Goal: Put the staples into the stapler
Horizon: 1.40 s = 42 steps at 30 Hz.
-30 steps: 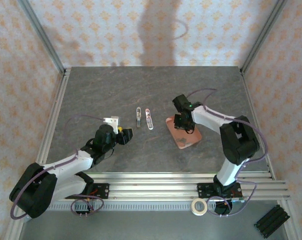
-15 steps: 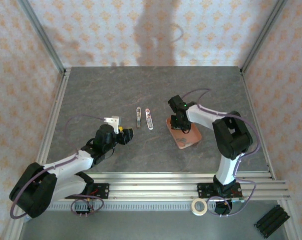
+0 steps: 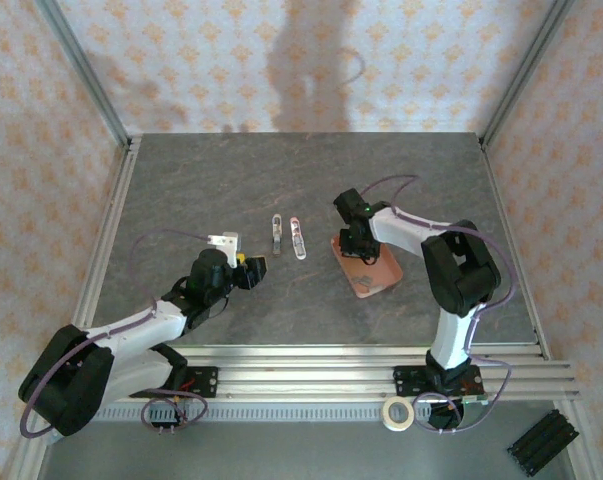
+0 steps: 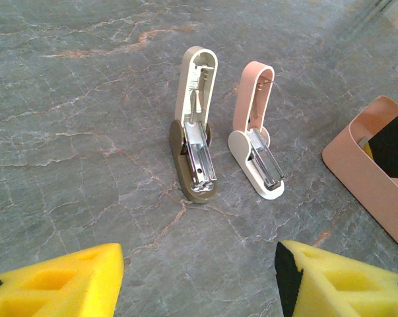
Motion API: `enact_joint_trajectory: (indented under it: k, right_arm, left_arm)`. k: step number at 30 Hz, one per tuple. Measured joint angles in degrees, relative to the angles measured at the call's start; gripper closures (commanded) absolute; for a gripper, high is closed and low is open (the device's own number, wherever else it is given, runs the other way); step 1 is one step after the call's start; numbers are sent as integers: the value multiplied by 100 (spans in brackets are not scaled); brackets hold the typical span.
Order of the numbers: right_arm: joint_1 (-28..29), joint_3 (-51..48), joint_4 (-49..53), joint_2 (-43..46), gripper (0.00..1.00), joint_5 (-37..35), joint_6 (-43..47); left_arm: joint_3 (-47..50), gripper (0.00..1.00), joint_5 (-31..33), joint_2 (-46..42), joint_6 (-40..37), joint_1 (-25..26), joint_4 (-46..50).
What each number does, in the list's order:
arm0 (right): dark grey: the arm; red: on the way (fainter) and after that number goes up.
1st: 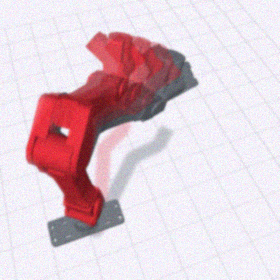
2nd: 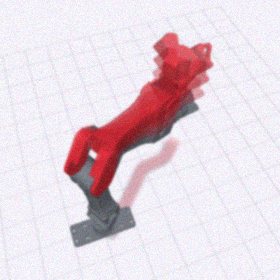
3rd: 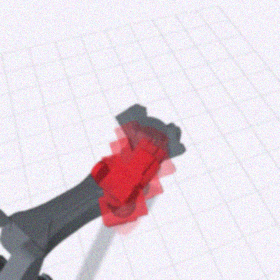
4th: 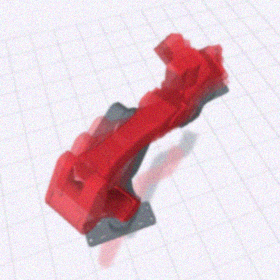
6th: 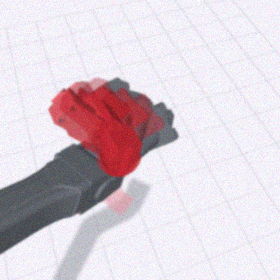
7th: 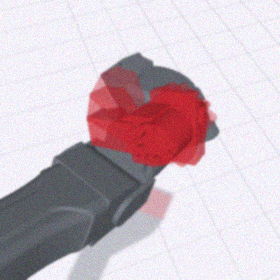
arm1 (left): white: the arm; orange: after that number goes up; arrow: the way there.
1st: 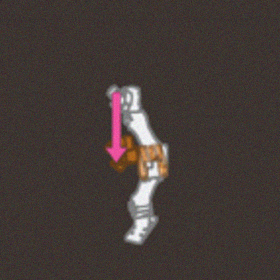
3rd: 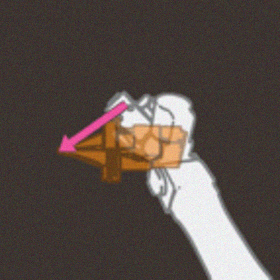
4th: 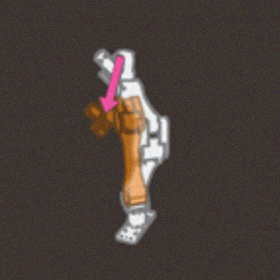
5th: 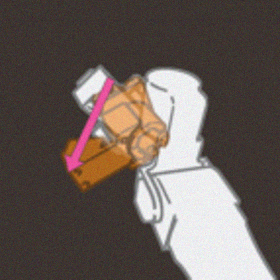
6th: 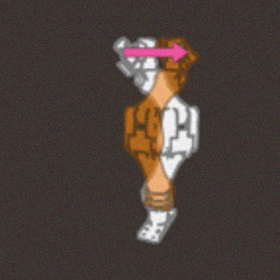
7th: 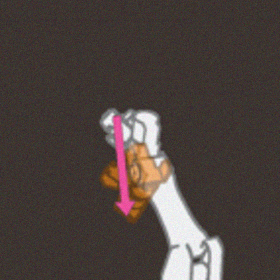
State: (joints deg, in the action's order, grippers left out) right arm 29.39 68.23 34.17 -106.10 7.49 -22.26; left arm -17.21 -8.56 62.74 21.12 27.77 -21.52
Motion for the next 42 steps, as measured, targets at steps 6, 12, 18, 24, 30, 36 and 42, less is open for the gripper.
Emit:
enact_joint_trajectory:
  k: [6,12,18,24,30,36,42]
  right_arm:
    - [11,31,0,-22,81,-17,0]
    - [96,-48,-50,208,82,-81,-2]
    - [468,-153,-61,977,82,-286,-48]
    - [1025,-177,-136,1451,82,-385,-269]
    - [1700,-192,-264,1333,82,-352,-599]
    - [2302,382,-306,428,82,-275,-780]
    - [2736,1054,-260,-350,82,-203,-782]
  left_arm:
    - [0,37,0,-2,0,0,0]
    - [0,37,0,-4,2,0,0]
    - [0,36,48,-210,48,0,2]
    - [170,35,282,-549,245,0,-22]
    - [345,30,640,-868,581,-28,236]
    - [481,27,890,-1272,1106,-387,684]
    - [605,26,951,-1733,1408,-612,1185]
